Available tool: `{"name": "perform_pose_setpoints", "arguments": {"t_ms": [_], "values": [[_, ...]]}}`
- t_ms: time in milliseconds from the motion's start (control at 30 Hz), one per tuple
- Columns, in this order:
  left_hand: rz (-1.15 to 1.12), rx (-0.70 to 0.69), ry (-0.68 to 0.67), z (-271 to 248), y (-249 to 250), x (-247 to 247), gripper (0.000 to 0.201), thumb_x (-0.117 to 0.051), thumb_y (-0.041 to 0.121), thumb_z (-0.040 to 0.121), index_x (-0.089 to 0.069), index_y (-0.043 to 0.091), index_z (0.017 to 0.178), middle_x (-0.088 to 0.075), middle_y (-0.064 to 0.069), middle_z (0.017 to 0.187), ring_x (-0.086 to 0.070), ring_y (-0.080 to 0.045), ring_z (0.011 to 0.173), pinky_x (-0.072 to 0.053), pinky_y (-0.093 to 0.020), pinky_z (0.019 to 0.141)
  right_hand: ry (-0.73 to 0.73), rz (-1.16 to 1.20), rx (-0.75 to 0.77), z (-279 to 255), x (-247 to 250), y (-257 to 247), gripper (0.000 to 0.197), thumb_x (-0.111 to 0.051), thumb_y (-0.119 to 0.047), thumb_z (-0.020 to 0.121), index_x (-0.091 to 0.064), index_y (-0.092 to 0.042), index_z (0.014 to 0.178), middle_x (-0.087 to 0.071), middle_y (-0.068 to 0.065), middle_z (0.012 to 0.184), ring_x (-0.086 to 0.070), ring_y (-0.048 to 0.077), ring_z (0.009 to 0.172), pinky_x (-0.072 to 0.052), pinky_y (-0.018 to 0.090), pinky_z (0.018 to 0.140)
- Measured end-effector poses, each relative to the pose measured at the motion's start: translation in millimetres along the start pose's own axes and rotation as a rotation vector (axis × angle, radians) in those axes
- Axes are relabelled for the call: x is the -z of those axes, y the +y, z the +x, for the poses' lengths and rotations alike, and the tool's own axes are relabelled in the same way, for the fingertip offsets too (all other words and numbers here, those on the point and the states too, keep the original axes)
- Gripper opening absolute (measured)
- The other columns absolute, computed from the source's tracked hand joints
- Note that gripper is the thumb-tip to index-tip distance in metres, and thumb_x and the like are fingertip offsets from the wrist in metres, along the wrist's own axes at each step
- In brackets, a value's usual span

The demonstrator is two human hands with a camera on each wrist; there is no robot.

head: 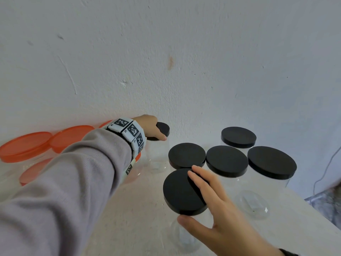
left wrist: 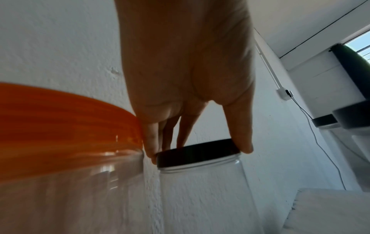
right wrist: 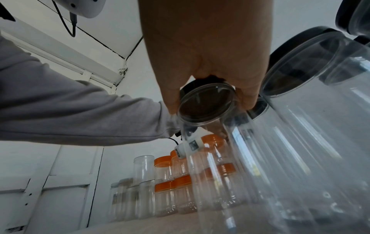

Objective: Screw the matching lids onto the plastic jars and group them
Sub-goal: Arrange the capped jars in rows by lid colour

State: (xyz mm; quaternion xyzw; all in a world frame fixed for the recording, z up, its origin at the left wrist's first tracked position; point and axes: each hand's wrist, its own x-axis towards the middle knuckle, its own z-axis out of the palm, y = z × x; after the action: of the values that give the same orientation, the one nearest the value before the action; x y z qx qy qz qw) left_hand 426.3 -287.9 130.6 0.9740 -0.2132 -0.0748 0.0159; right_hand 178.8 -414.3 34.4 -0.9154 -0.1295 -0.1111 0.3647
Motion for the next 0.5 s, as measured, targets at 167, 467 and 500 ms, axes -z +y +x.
{"name": "perform_pose_setpoints", "arguments": {"t_ms": [167,467,500], "values": [[0.050,0.054,0.026,3.4,3.0,2.1,0.044,-0.062,0.046,0.087,-0.049,0.008,0.105,-0.050,-0.003,0.087,-0.049,-0.018,0.082,-0.034,-0.025,0.062,-0.010,-0.011,-0.010,0.2,1.3,-1.4,0.073,-0.059,-0.054,0.085,0.004,-0.058,0.122,0.018,-0.051,0.130,0.006,-0.025,0.128,-0.009,-0.004,0.101],[0.109,0.060,-0.008,-2.2,6.8,6.5,0.043,-0.065,0.025,0.087,-0.053,0.001,0.120,-0.052,-0.008,0.097,-0.050,-0.020,0.086,-0.039,-0.028,0.070,-0.005,0.005,-0.012,-1.5,1.2,-1.8,0.072,-0.058,-0.055,0.085,0.003,-0.059,0.122,0.016,-0.050,0.132,0.000,-0.021,0.131,-0.015,0.002,0.107],[0.113,0.049,-0.004,-3.3,6.9,5.3,0.042,-0.065,0.024,0.087,-0.053,0.000,0.120,-0.053,-0.009,0.098,-0.051,-0.020,0.086,-0.039,-0.028,0.071,-0.001,0.009,-0.009,-1.6,1.1,-1.8,0.072,-0.059,-0.054,0.085,0.003,-0.059,0.122,0.015,-0.050,0.132,0.000,-0.021,0.131,-0.015,0.002,0.107]]}}
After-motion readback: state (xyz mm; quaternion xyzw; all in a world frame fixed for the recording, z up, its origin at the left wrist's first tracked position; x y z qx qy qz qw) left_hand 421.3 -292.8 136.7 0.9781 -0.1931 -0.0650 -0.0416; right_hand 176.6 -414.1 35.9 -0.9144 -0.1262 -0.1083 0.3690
